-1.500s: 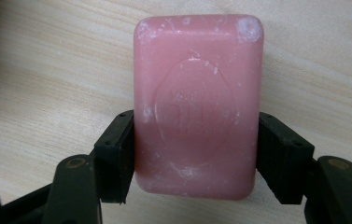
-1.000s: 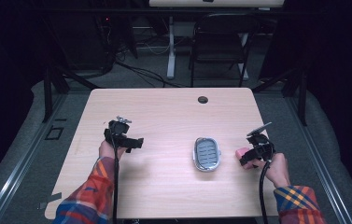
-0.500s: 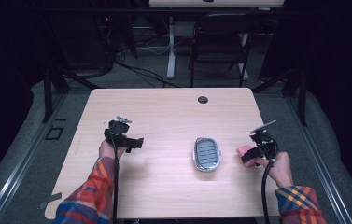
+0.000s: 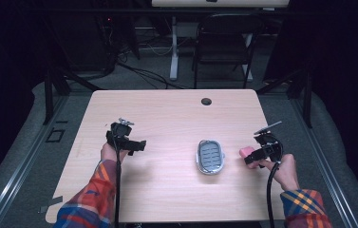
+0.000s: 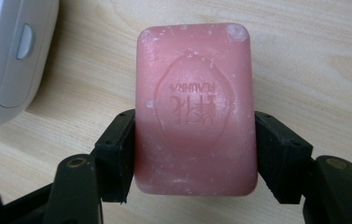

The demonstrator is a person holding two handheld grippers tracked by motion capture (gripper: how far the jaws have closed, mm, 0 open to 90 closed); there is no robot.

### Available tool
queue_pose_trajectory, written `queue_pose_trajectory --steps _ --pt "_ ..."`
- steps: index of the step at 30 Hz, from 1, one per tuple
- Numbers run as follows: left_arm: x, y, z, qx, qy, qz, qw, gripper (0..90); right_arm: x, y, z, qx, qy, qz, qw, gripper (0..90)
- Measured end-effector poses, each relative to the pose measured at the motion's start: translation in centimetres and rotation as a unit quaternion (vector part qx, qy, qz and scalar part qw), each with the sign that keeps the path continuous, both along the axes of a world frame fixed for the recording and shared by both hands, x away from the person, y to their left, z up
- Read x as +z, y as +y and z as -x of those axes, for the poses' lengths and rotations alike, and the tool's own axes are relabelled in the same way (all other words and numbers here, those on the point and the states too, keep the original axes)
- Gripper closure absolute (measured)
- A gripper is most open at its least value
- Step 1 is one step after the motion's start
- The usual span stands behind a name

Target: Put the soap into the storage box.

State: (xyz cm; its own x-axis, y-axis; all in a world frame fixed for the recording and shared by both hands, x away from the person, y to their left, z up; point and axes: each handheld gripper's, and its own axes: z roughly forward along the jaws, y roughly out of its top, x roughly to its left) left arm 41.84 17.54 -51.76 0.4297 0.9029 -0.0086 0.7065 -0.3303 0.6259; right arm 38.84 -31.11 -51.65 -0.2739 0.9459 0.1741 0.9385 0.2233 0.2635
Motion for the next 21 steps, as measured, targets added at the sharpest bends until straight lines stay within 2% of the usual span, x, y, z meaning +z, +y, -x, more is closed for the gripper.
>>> queue_pose_trajectory --steps 5,6,8,14,21 --pt "0.0 0.0 0.0 0.0 -0.001 0.0 1.0 3.0 0.4 0.0 0.0 0.011 0.003 -0.002 0.9999 36.7" --pt "0.0 0.0 0.0 0.0 0.0 0.0 1.0 3.0 0.5 0.1 0.2 0.004 -0.008 -0.007 0.9999 36.7" --pt "0.0 0.0 0.0 -0.001 -0.001 0.001 1.0 3.0 0.9 0.2 0.2 0.013 -0.005 -0.004 0.9999 36.7" --pt "0.0 0.0 0.0 -0.001 0.0 0.001 1.0 3.1 1.9 0.8 0.3 0.023 -0.018 -0.003 0.9996 36.8" --pt "0.0 -0.1 0.0 -0.001 -0.002 0.0 1.0 3.2 1.9 1.0 0.2 0.032 -0.015 0.001 0.9994 36.9"
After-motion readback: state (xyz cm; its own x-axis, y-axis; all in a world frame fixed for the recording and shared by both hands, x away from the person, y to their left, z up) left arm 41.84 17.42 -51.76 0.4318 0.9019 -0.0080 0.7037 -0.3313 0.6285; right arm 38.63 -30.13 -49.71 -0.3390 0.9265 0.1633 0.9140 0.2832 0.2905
